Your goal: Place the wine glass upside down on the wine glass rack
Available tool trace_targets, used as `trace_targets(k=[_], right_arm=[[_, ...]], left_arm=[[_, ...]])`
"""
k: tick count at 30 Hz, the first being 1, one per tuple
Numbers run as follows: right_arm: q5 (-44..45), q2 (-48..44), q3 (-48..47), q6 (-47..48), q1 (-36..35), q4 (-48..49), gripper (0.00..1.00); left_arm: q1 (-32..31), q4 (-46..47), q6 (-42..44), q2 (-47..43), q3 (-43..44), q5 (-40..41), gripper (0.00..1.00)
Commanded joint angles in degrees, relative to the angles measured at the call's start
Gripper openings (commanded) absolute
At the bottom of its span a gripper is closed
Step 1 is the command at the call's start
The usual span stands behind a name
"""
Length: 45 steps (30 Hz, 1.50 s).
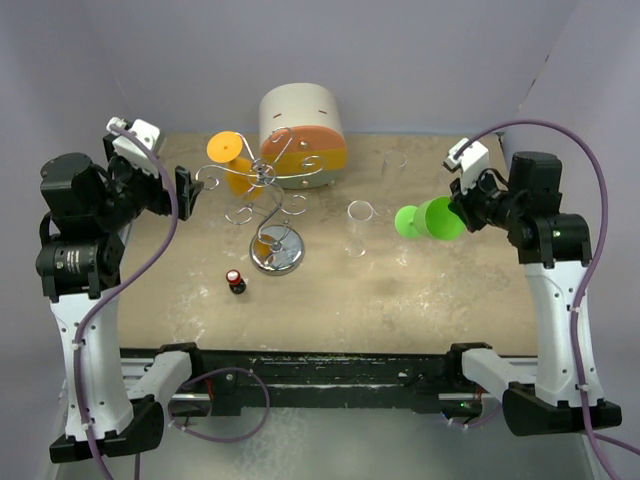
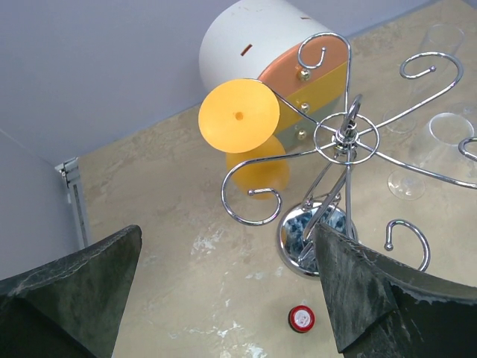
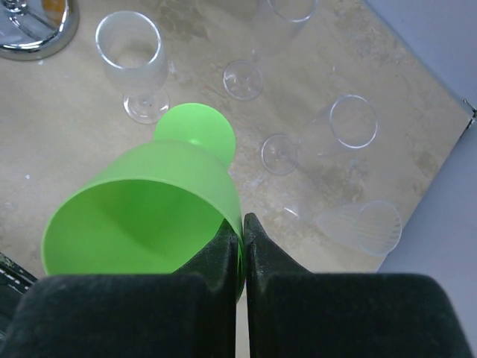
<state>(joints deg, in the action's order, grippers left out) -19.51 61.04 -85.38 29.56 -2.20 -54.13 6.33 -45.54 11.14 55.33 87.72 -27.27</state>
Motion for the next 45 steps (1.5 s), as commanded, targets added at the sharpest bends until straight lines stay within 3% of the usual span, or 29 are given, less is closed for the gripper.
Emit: trace_targets(k=[1,10,18,27,32,40,45], right_arm=[[-3.5,-1.1,-1.9,-2.2,0.1,2.6,0.00],[-7.5,-3.5,-1.0,-7.4,-0.1,12.7,0.00],[-12.1,-3.0,-3.7,-13.9,-0.4,24.0,0.00],[-14.7,-0.2,-9.1,-25.0,-2.2,34.2,0.00],[-13.8,1.4,-12.4,-29.9,-5.2,39.6,0.00],[-11.8,4.5,-15.0,-32.8,-9.2,42.5,0.00],[-12.3,5.7,-16.5,-33.4,-10.6,42.4,0.00]], left_arm=[[0.4,-1.5,-0.4,-0.3,2.9,-0.9,0.99],[-1.2,-0.2,-0.9,4.7,6.3,-4.2,0.99],[-11.3,4.1,-7.3,9.1,7.4,-4.9,0.99],[-14.9,4.9,-14.5,18.0,21.8,-9.9,0.99],[-19.2,9.3,-21.0,21.8,25.0,-10.2,0.96],[-24.3,17.2,-27.7,26.6,25.0,-15.4,0.96],[-27.4,20.8,-29.5,28.1,23.7,-13.9,0.92]])
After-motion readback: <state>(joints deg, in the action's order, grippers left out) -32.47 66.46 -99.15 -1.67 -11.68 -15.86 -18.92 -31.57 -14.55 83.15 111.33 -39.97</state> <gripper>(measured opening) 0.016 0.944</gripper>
